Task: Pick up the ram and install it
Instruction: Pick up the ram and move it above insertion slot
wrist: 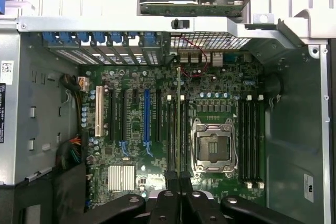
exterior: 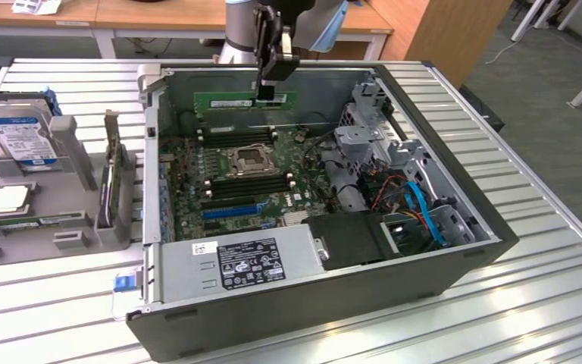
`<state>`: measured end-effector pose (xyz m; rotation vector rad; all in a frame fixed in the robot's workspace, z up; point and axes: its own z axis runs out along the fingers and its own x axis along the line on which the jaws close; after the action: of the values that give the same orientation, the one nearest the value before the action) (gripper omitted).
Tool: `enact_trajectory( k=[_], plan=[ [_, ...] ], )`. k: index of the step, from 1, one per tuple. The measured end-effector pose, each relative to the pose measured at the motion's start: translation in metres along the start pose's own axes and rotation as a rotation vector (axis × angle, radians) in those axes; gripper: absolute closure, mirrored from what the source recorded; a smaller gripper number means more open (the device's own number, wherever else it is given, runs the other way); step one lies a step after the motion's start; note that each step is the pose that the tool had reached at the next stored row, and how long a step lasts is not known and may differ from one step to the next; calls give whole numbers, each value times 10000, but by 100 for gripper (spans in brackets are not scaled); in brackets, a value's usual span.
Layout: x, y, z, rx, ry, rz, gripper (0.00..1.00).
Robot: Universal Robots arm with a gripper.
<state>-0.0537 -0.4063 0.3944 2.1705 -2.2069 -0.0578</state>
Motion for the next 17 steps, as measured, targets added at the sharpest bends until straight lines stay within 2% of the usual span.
enact_trajectory(
  k=[6, 17],
  plan=[
    [0, -1, 13, 0, -1, 0, 88],
    [-1, -11, 179, 7, -1, 0, 88]
  ],
)
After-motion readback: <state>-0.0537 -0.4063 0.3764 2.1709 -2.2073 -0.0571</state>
